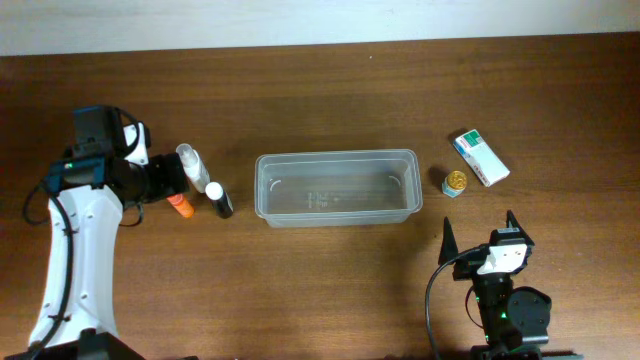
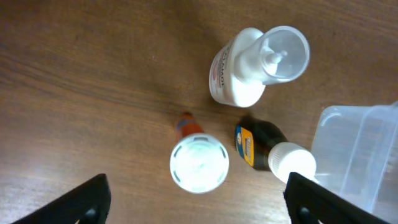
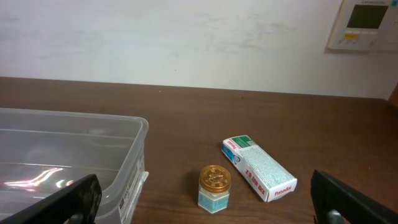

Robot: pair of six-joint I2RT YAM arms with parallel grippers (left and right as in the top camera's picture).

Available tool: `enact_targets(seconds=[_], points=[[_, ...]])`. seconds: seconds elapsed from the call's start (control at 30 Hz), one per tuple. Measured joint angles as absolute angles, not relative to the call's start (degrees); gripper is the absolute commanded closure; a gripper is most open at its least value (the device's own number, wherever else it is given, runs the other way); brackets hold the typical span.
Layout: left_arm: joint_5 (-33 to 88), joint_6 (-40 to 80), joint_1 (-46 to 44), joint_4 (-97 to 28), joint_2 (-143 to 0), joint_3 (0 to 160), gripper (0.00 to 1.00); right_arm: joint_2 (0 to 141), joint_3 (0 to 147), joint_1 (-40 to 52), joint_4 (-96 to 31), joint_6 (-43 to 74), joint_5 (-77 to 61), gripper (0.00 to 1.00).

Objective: Pack container
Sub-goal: 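Move left gripper over the orange tube and lower around it, then close left gripper on the orange tube and lift it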

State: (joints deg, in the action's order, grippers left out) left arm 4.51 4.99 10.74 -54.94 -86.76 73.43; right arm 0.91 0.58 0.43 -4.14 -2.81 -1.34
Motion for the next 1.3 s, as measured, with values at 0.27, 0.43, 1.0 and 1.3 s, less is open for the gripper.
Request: enact_targets(seconds=[0.27,0.43,1.0,1.3], points=[[4.51,4.97,10.74,-50.57,-86.80,72.10,0.28,0.91,0.58,0.43,-4.14,-2.83,-1.34,0.02],[4.43,4.97,10.74,-49.30,-87.46,72.10,0.28,0.91,0.58,0.43,-4.14,-2.81,-1.34,0.02],[1.65,4.75,7.33,-46.50,-92.64,71.99,0.44,0.91,0.58,0.43,-4.14,-2.83,-1.34,0.02],[-0.38,4.75,6.66,-47.16,-92.64,71.99,0.44,0.91,0.58,0.43,-4.14,-2.87,-1.34,0.02]])
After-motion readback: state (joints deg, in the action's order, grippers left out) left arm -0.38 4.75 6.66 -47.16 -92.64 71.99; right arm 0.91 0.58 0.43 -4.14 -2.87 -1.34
